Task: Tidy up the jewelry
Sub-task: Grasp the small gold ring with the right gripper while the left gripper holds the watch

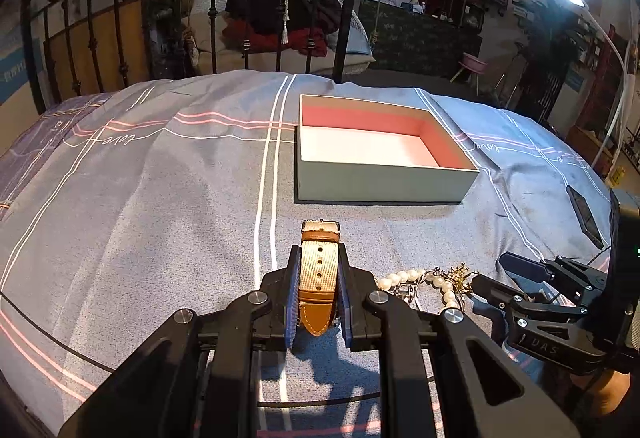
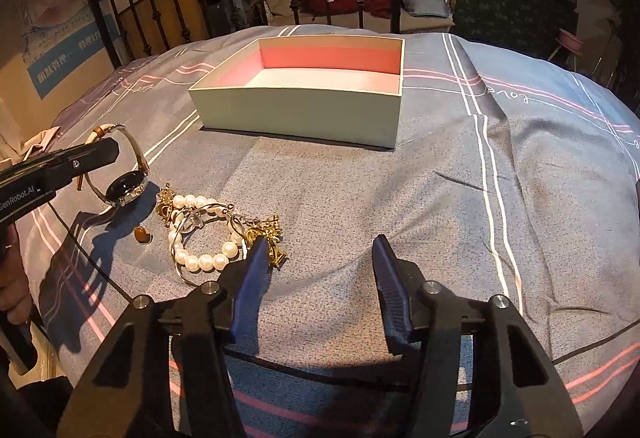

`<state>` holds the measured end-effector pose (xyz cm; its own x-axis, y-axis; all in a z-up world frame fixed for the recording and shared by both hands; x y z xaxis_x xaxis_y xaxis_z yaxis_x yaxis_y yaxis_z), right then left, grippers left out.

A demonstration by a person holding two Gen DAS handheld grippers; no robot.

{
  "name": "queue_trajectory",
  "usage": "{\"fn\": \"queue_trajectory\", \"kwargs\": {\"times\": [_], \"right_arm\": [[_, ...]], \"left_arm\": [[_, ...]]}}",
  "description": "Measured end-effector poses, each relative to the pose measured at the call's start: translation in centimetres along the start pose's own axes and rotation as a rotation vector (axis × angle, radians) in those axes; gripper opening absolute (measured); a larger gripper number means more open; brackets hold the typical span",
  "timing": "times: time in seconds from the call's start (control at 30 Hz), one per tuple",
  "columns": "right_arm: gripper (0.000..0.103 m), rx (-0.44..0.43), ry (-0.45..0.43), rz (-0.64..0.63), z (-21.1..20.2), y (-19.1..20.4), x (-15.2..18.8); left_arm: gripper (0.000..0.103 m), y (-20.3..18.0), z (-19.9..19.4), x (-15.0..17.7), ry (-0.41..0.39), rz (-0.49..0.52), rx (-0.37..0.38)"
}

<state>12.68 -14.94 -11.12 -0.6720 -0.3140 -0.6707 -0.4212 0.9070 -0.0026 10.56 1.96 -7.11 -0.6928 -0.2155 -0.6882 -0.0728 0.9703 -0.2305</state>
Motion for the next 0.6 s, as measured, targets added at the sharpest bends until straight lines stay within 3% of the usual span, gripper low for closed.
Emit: {"fn": "queue_trajectory", "kwargs": {"times": [0.2, 0.47, 0.6], "right_arm": [[0.052, -0.008, 0.013, -0.034, 0.4, 0.5, -0.1], [0.013, -0.1, 0.025, -0.074, 1.3, 1.9, -0.7], [0.013, -0.12, 0.004, -0.06, 0.7, 2.2, -0.3]], "left_arm": [[0.016, 0.1, -0.4, 0.0, -0.007, -0.001, 0.007], [0.016, -0.2, -0.4, -0.3, -0.002, 0.004, 0.019], [0.016, -0.5, -0.5, -0.5, 0.001, 0.007, 0.026]]}}
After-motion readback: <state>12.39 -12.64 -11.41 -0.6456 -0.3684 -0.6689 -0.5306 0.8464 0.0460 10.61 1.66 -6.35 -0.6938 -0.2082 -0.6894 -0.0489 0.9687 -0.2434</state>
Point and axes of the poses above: each gripper's, at about its wrist camera, not at the fingertips, and z roughly the way its jaws point, y to its left, x to its underside, the point moved 5 cm from there along z, roughly the way its jaws point, and after that the axes turned 11 degrees about -z, right-handed, at the moved point
